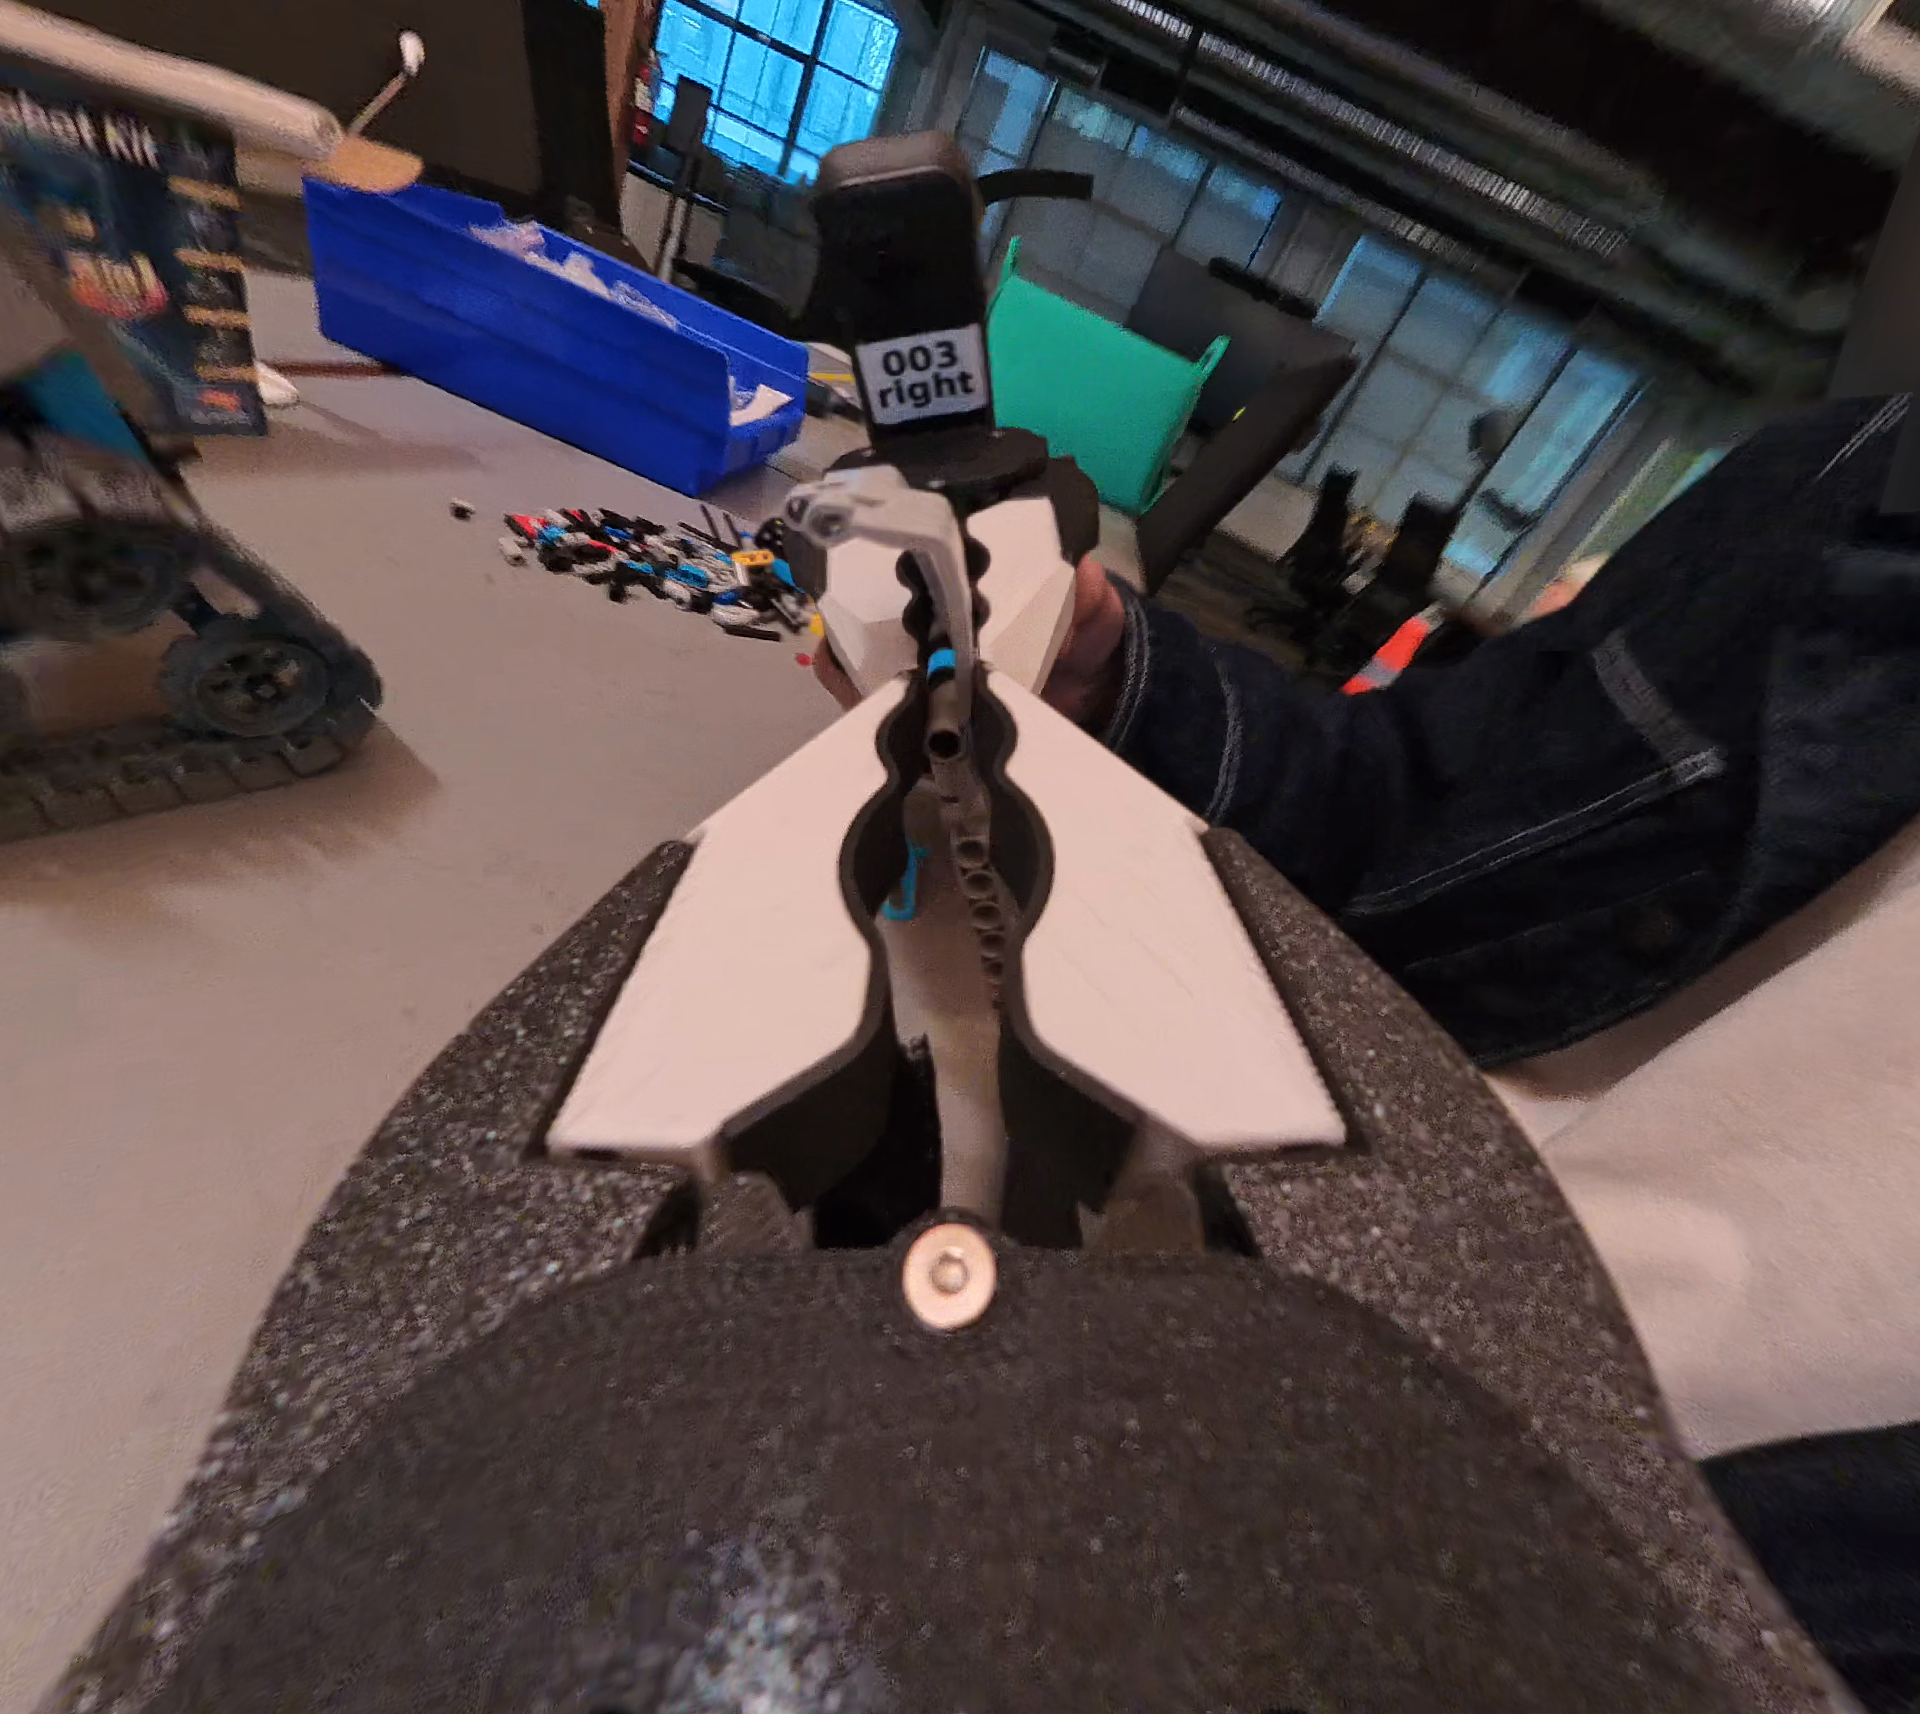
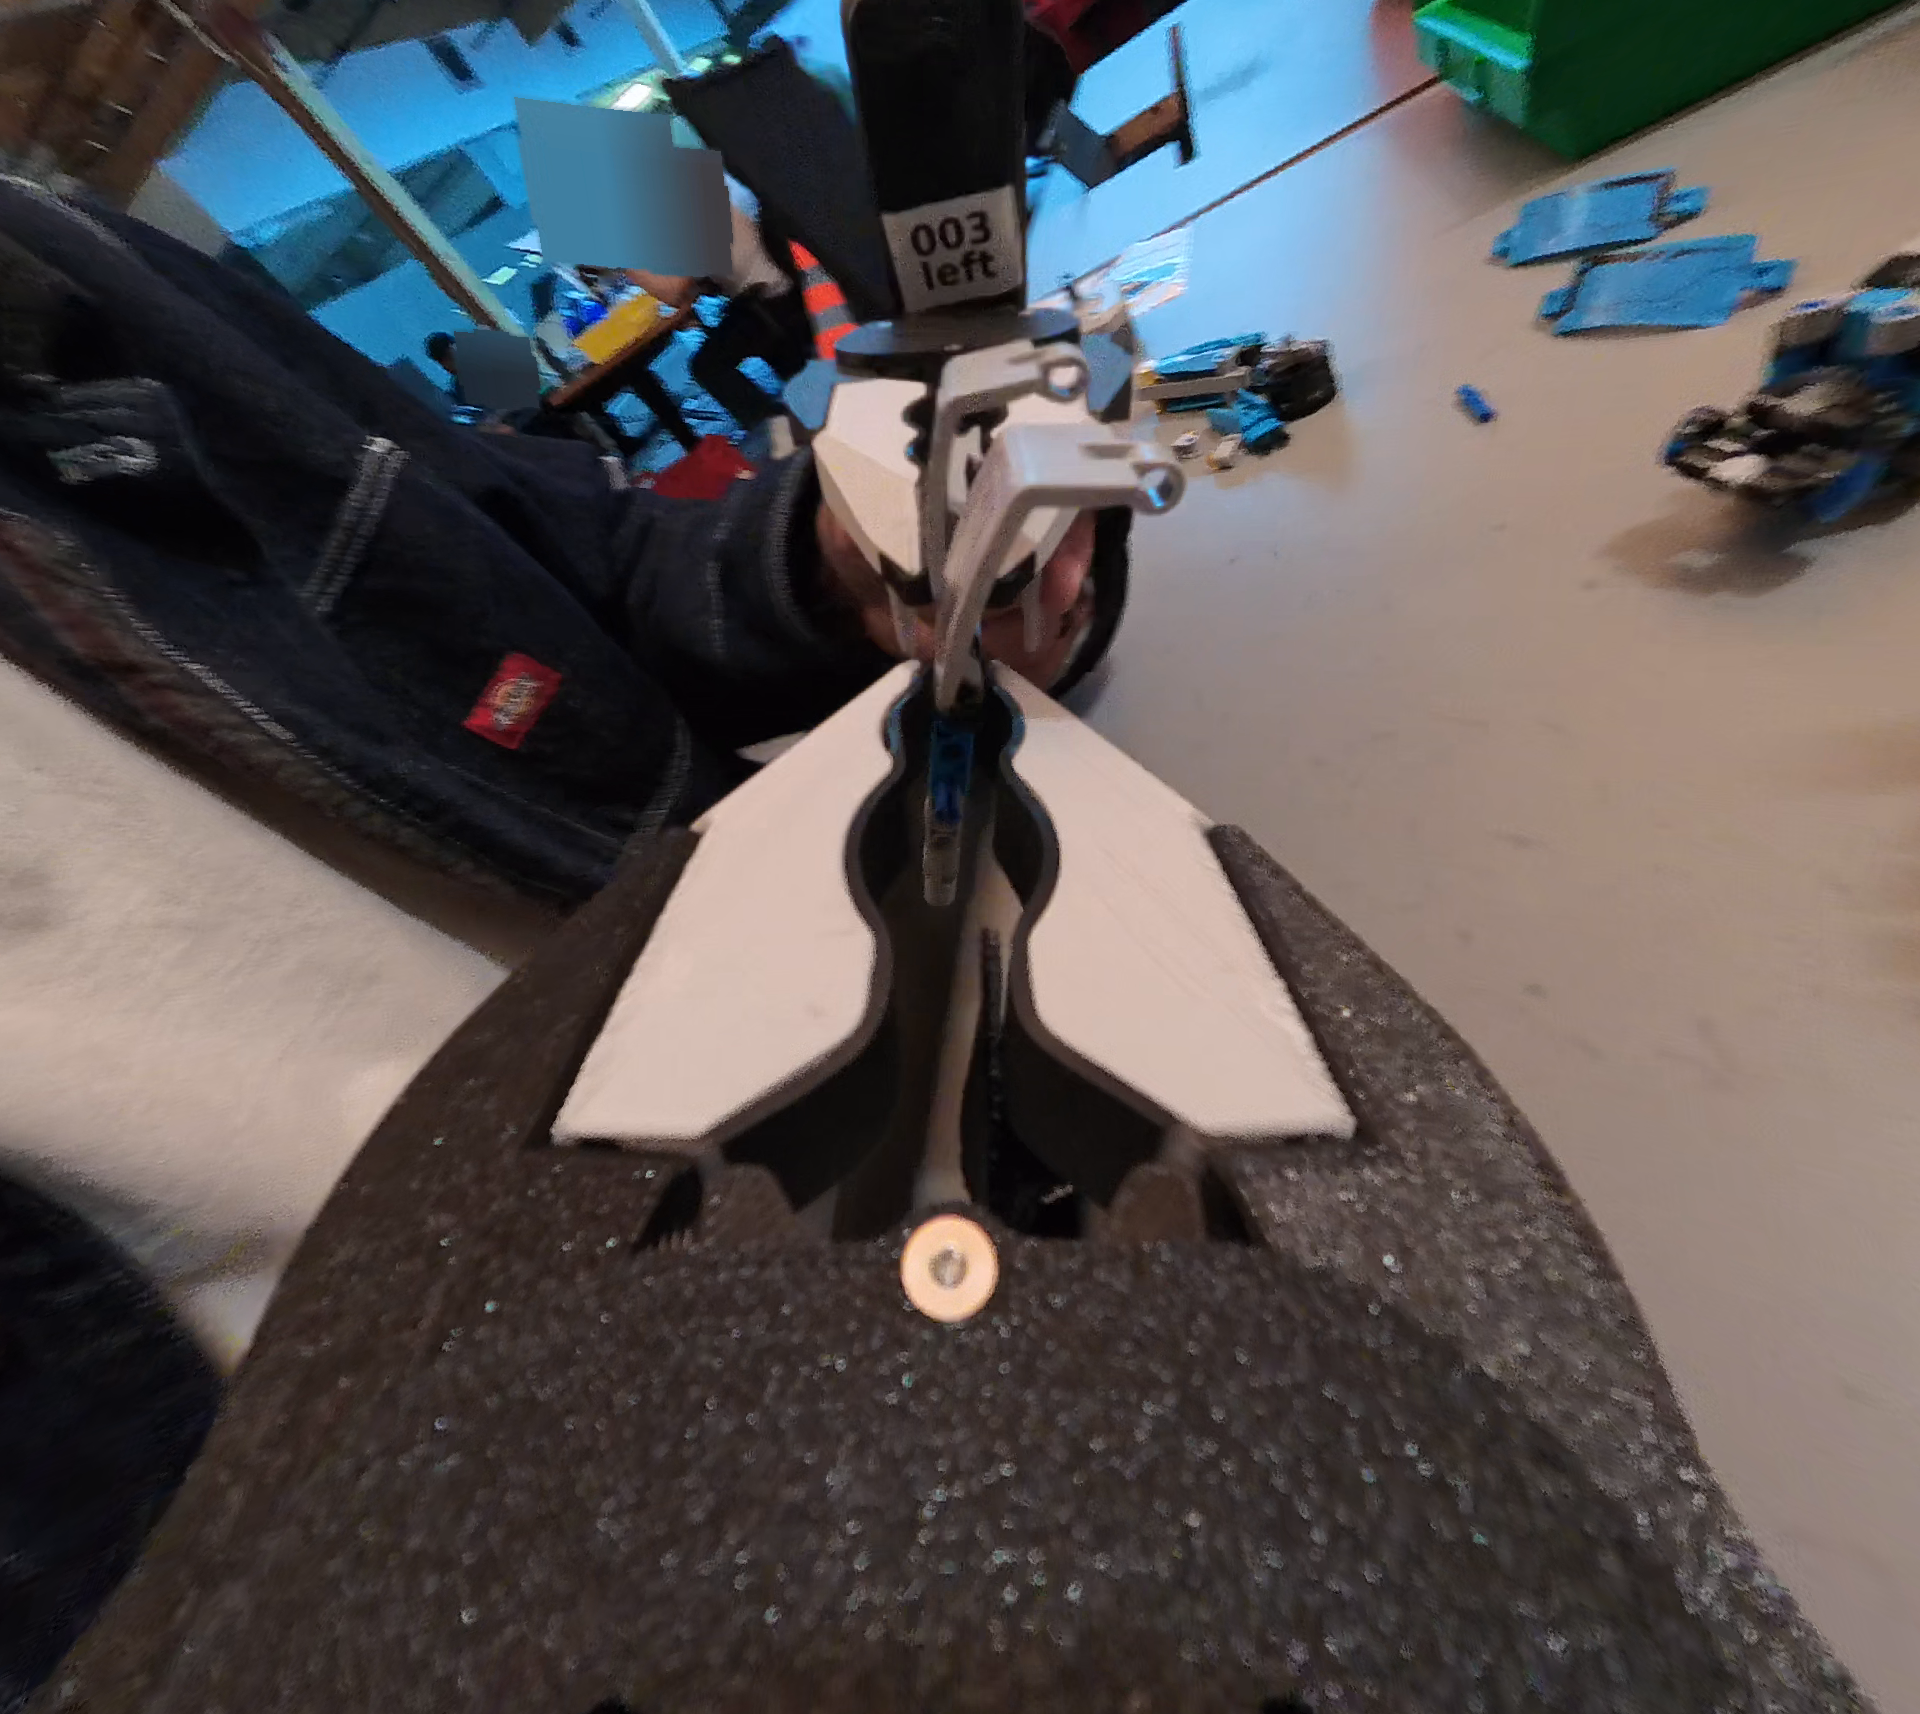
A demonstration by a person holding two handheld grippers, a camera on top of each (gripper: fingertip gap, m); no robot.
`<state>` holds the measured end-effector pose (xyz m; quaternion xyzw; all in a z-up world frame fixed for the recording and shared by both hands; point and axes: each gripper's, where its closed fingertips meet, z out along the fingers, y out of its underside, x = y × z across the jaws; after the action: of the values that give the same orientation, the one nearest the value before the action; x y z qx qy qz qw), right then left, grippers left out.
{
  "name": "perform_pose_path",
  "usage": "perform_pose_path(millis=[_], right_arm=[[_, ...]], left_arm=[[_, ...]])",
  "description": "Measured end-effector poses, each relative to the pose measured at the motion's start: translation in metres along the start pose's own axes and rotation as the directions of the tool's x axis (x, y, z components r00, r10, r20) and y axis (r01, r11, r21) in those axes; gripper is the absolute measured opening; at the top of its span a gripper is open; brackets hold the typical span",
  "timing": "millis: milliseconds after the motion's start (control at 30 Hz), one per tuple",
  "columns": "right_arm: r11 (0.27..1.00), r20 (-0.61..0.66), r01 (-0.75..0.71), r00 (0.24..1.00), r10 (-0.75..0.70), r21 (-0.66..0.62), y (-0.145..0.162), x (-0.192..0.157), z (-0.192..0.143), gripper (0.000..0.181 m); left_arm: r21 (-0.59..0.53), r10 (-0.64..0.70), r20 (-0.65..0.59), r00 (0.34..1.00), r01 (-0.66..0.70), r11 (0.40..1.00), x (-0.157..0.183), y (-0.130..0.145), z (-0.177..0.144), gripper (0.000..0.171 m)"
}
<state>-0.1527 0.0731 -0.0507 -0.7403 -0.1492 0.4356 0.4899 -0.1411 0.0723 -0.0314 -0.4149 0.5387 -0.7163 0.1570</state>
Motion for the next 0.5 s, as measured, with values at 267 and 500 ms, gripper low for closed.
perform_pose_path(millis=[267, 500], right_arm=[[0.992, -0.011, -0.037, 0.999, 0.039, 0.12, -0.018, 0.007, -0.01, 0.012], [0.994, -0.022, -0.016, 1.0, 0.019, 0.112, -0.017, 0.005, -0.005, 0.005]], left_arm=[[0.044, -0.104, -0.01, 0.995, 0.104, 0.994, -0.009, -0.005, -0.005, 0.005], [0.021, -0.061, -0.006, 0.998, 0.062, 0.998, -0.005, -0.001, -0.001, 0.006]])
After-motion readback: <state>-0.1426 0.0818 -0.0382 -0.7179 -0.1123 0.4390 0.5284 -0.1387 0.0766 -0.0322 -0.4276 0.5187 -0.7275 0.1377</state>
